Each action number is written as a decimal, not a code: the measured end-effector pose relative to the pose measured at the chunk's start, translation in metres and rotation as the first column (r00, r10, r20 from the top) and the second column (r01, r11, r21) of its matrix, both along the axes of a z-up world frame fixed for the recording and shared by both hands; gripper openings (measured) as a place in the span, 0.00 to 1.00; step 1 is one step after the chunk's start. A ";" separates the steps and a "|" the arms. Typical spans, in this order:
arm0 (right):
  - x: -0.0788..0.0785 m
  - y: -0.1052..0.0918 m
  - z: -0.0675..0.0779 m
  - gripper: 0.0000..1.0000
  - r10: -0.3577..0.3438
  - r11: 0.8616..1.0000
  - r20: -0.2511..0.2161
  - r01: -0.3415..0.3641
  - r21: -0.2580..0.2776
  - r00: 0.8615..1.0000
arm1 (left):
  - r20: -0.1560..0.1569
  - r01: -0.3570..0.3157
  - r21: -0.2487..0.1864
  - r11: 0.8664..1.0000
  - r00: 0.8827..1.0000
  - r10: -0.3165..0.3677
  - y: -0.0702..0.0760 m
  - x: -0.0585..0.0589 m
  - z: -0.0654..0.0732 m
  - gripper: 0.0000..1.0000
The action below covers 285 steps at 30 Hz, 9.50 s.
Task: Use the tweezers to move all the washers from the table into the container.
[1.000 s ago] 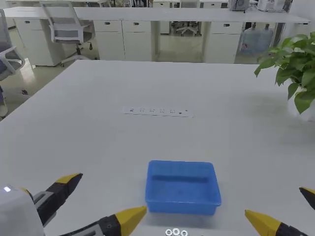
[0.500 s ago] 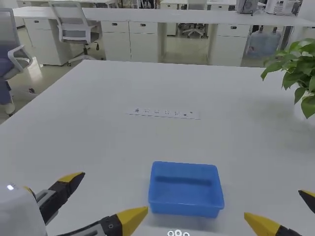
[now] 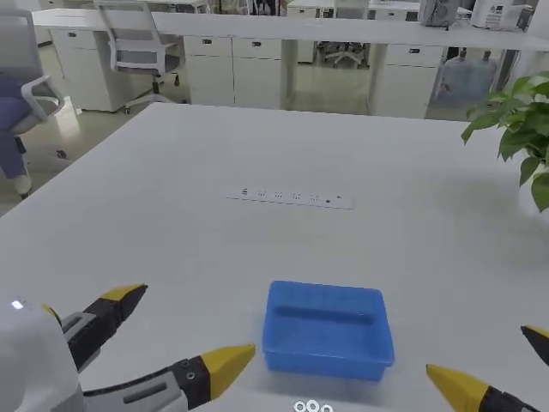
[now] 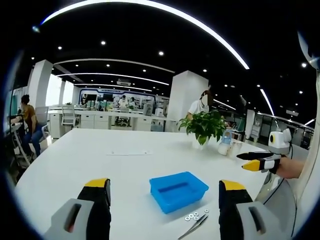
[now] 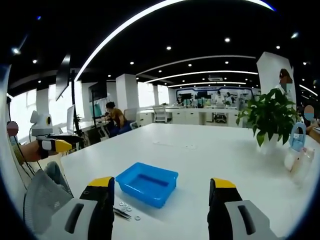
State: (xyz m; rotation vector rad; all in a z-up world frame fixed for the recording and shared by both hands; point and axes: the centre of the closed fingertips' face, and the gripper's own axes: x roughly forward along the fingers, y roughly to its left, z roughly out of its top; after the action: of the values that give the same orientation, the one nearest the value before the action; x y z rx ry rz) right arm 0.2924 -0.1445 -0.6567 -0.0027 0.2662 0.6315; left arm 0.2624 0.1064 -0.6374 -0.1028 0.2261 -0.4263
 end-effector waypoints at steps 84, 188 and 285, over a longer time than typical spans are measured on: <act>-0.048 0.097 -0.126 0.17 0.505 0.719 -0.329 -0.600 -0.350 0.798 | -0.522 0.750 0.463 0.472 0.661 -0.539 -0.086 -0.032 -0.126 0.00; -0.032 0.103 -0.110 0.04 0.537 0.747 -0.283 -0.604 -0.279 0.795 | -0.508 0.854 0.441 0.276 0.491 -0.708 -0.166 -0.009 -0.078 0.00; 0.007 0.082 -0.054 0.02 0.419 0.907 -0.246 -0.416 0.068 0.874 | -0.248 0.378 -0.056 0.924 0.891 -0.380 -0.068 -0.009 -0.047 0.42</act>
State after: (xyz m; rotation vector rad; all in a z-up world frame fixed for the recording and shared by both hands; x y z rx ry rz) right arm 0.2992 -0.0623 -0.7111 0.0347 0.5201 1.0693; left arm 0.2529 0.0388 -0.6845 -0.1198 0.5038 -0.8065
